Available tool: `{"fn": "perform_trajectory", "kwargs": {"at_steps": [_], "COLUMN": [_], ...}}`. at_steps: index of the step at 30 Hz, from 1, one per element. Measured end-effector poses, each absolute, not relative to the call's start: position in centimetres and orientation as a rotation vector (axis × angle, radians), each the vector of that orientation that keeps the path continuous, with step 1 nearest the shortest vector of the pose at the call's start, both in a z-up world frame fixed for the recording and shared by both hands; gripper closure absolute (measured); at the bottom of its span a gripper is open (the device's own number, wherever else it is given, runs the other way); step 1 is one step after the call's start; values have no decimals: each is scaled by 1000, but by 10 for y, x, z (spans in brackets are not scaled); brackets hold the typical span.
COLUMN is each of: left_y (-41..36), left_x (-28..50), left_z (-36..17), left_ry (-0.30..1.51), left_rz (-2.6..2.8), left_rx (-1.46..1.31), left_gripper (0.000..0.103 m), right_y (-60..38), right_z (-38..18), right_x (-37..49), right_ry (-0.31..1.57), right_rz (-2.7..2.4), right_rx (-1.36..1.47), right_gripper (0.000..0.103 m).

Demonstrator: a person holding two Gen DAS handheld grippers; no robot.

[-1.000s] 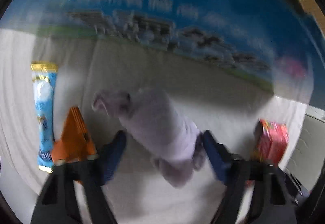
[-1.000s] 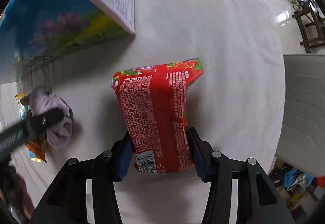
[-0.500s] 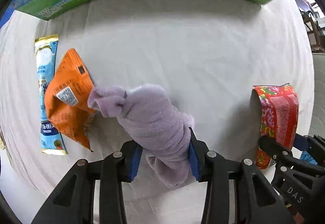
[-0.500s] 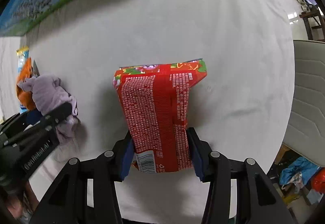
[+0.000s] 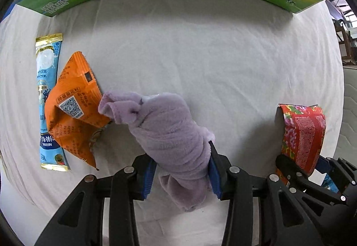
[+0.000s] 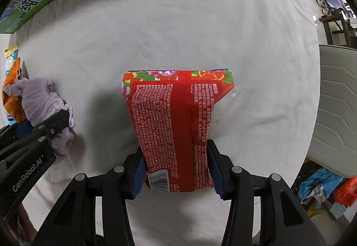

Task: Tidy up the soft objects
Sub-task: 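Lower the towel and red bag into the box and open both tools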

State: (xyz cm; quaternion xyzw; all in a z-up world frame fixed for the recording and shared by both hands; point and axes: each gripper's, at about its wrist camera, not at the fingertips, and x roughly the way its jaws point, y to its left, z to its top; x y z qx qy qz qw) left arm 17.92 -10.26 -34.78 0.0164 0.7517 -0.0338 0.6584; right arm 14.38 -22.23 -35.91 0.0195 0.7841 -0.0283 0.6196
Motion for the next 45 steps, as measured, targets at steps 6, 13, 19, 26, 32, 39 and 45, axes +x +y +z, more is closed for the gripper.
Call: {"fn": "perform_trajectory", "kwargs": {"at_steps": [6,13,19,26,32,39,45], "left_y": [-90,-99,-96,-81,-72,-53,-30], "left_x": [184,173,167,179,217,303,372], "left_z": [-355,-333,-285,-200,-140,-117,-147], "left_ry": [1698,1656,1583,1447,1372,1305,1372], "left_rz": [-81,-114,-164,-227,-282,-239,-199], "left_rx": [38,59,32,-21,-49,-12,6], "left_gripper": [63,68,68,68,68,67,67], "right_y": [-214,-245,-249,-247,-244,-232,-216], "right_z": [-370,-359,-319,-247,-187,-148,-166], "right_x": [143,142,141,153,187,262,331], "right_ry": [1801,1784,1711,1597,1494,1401,1432], "right_rz": [-72,-50,2,85,151,138,93], "right_rx": [41,67,81,102,146,120,96], "right_gripper": [50,54,55,55,55,55,55]}}
